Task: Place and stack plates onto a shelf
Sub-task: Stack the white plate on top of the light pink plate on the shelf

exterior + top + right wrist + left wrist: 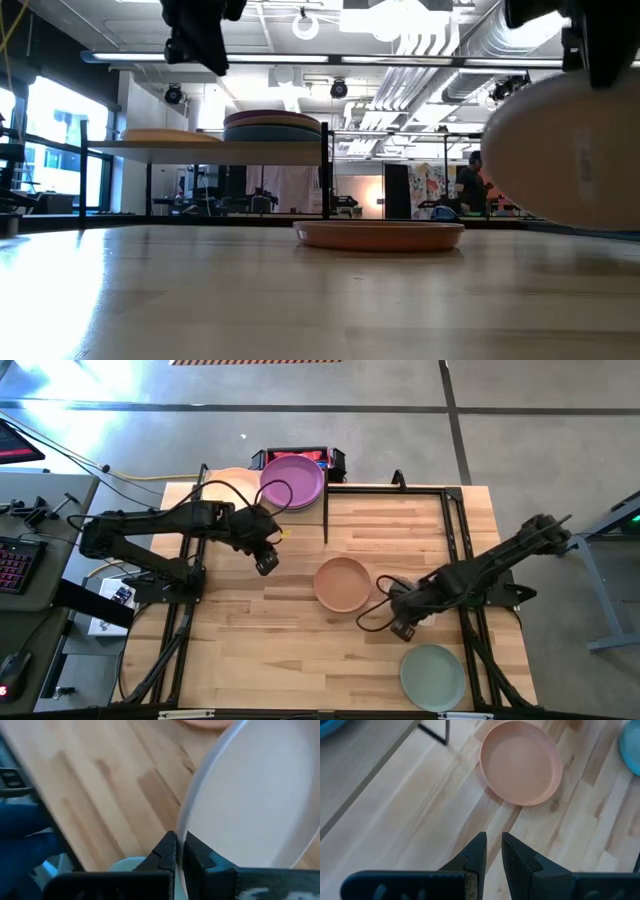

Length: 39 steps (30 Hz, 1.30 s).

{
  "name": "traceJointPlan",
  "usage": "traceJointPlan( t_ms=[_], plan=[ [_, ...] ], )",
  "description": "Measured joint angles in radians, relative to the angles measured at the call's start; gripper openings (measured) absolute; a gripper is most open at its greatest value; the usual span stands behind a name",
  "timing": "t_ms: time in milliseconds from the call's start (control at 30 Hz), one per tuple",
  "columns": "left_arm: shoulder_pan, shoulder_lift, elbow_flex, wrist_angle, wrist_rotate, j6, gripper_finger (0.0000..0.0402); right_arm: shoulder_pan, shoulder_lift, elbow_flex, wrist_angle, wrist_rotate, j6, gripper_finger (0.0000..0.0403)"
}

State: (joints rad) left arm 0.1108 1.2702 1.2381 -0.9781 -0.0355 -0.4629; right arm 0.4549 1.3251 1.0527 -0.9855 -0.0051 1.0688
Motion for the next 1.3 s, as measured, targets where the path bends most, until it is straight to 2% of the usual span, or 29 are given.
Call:
traceJointPlan(
  t_ms=[200, 467, 767, 1000, 1133, 1300],
  plan=[
    [0.0, 0.0, 0.0, 0.081, 0.041, 0.005, 0.0046, -0.002, -0.081, 0.0, 0.085, 0.004, -0.15, 0.0],
    [-0.002, 0.0, 0.0, 0.255, 0.237, 0.081, 0.0046, -0.003, -0.111, 0.001, 0.302, -0.078, -0.478, 0.0],
    [-0.021, 0.0, 0.0, 0.474, 0.385, 0.132, 0.0046, -0.008, -0.111, 0.001, 0.489, -0.153, -0.774, 0.0],
    [-0.048, 0.0, 0.0, 0.684, 0.528, 0.174, 0.0046, -0.055, -0.129, 0.001, 0.616, -0.249, -0.856, 0.0],
    [-0.065, 0.0, 0.0, 0.731, 0.532, 0.218, 0.0046, -0.075, -0.162, 0.001, 0.68, -0.307, -0.913, 0.0],
    [-0.067, 0.004, 0.0, 0.738, 0.521, 0.231, 0.0047, -0.089, -0.21, 0.002, 0.684, -0.314, -0.939, 0.0]
  ],
)
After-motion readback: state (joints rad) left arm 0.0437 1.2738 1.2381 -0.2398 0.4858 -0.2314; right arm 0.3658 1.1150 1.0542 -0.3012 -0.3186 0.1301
